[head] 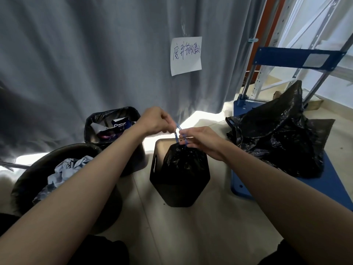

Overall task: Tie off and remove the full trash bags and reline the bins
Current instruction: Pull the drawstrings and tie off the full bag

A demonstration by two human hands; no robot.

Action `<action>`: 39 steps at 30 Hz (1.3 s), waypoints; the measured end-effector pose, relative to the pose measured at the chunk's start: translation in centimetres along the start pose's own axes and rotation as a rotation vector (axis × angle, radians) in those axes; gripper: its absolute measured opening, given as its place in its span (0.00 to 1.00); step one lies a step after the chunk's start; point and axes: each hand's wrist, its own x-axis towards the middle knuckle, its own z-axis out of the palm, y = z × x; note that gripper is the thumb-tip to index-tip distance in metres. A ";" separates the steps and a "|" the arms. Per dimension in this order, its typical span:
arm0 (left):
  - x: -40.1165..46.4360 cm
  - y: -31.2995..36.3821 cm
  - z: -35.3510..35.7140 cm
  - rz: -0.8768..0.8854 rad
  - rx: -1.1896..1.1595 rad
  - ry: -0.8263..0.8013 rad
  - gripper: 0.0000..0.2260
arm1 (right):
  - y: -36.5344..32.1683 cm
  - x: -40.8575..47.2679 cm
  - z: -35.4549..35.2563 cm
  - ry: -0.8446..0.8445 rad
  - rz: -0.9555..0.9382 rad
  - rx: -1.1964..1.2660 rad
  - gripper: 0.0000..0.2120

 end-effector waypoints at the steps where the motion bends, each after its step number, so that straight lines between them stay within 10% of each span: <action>1: 0.1 0.3 0.0 0.023 -0.026 0.002 0.05 | 0.2 0.2 0.2 0.023 -0.017 -0.057 0.12; 10: 1.0 -0.1 2.3 -0.009 -0.425 0.054 0.22 | 0.5 0.5 0.5 0.188 -0.113 -0.197 0.11; 19: 1.2 -1.9 3.5 0.003 -0.093 0.033 0.06 | 0.6 0.7 0.0 0.241 -0.099 -0.113 0.11; 31: 0.6 -0.5 3.9 0.165 0.293 0.033 0.13 | 1.0 1.3 -0.2 0.311 -0.070 -0.047 0.08; 39: -0.1 -0.5 6.0 0.117 0.038 0.092 0.14 | 0.9 1.2 0.1 0.374 -0.087 -0.150 0.08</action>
